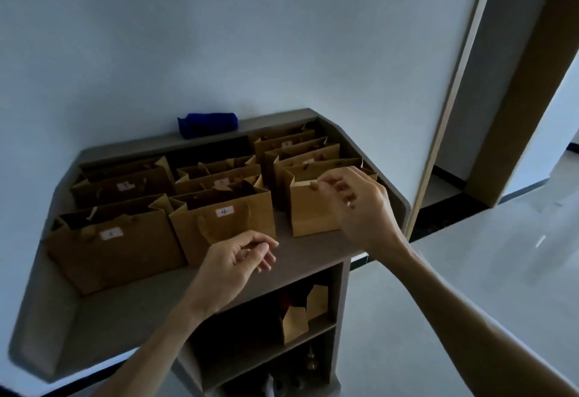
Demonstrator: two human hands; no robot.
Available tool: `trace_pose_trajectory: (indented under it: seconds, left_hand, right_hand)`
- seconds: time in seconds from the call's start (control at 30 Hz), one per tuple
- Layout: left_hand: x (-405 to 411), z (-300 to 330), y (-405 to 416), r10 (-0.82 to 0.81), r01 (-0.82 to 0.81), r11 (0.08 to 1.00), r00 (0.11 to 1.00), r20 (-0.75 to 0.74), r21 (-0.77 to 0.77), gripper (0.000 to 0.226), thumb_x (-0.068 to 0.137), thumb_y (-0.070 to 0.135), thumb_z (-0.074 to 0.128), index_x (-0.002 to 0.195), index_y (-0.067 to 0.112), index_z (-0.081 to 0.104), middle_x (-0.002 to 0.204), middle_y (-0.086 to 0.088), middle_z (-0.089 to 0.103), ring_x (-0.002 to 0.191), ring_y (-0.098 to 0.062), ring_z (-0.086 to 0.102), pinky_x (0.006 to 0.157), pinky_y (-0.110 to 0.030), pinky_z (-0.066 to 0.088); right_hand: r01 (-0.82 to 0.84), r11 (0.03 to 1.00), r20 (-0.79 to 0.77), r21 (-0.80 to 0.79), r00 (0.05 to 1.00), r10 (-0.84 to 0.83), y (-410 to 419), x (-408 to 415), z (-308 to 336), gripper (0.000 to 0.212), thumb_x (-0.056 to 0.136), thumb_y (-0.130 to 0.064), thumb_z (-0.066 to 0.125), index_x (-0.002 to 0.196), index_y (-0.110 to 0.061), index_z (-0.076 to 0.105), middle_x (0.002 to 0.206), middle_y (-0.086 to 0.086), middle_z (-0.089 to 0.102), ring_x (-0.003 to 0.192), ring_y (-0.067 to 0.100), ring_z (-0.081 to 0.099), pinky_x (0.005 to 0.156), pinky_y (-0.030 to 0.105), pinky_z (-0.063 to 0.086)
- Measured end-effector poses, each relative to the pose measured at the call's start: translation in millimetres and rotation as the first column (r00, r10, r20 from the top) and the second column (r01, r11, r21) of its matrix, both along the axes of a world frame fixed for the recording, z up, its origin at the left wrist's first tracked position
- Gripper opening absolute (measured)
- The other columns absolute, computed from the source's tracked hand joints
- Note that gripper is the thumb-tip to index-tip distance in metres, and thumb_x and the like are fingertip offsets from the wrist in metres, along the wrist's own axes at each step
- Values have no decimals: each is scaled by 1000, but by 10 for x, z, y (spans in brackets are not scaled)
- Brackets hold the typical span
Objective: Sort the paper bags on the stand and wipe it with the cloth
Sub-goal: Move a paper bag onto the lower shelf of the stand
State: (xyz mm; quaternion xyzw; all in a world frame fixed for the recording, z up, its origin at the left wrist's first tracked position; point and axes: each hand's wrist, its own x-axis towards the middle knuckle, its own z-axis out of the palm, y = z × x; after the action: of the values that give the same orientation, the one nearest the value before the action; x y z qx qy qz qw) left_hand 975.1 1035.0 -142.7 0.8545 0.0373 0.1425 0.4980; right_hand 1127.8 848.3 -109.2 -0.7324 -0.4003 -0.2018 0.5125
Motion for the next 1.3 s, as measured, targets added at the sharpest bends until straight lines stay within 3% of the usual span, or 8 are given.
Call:
trace_pose_trajectory:
  seconds: [0.23,0.5,0.63,0.8,0.9,1.07,1.23,1.3]
  left_hand:
    - [413,318,259,20,-31,995,994,107,100,17,95,22,52,106,25,65,91,9,70,89,-9,68,79,-28,56]
    - [1290,335,476,-86,-4,897,979,185,441,19,92,30,57,111,32,61,112,21,56,106,4,54,87,-14,48]
    - [1661,252,489,-160,40,773,978,132,633,29,89,42,58,118,36,56,127,20,47,120,5,40,100,-18,36]
    - [1923,205,429,-201,94,678,978,60,729,32,88,47,58,118,36,57,124,18,56,118,2,44,107,-27,29]
    - [2011,193,411,-188,90,637,981,41,765,30,89,48,56,116,36,58,119,17,60,112,1,49,107,-31,31]
    - [2102,261,336,-152,106,676,988,-2,730,24,92,44,54,112,33,61,108,16,65,101,0,55,103,-33,36]
    - [2142,296,297,-123,152,702,988,-92,696,26,93,45,51,114,33,61,104,11,67,91,1,59,86,-15,42]
    - [2159,321,282,-115,158,696,987,-108,701,26,94,45,49,114,33,61,105,12,67,91,3,56,89,-17,38]
  right_hand:
    - [-35,999,-45,-37,998,33,222,423,159,12,95,-21,63,105,-17,69,96,-11,69,86,2,65,70,14,54]
    - [30,959,-60,-281,997,-49,231,1146,184,6,94,-32,62,99,-33,65,97,-19,63,88,-4,63,71,16,55]
    - [11,842,-37,-540,999,-37,102,1399,105,20,89,-49,62,101,-33,66,103,-19,56,94,-1,56,78,23,55]
    - [-23,597,-23,-802,1000,8,26,1620,-48,27,85,-58,63,104,-40,63,118,-23,49,113,1,39,95,27,43]
    - [-28,563,7,-826,998,61,52,1706,-13,24,89,-51,62,106,-35,67,119,-20,54,112,1,41,95,23,40]
    - [-109,557,-51,-823,992,120,138,1860,118,22,96,-42,57,100,-25,71,100,-12,64,89,4,55,76,17,44]
    - [-188,612,-138,-768,982,128,254,2025,216,20,98,-34,56,97,-21,72,85,-7,66,72,6,60,65,18,48]
    - [-146,636,-112,-758,989,93,305,2102,234,23,98,-35,55,96,-19,72,84,-7,66,72,8,61,67,21,49]
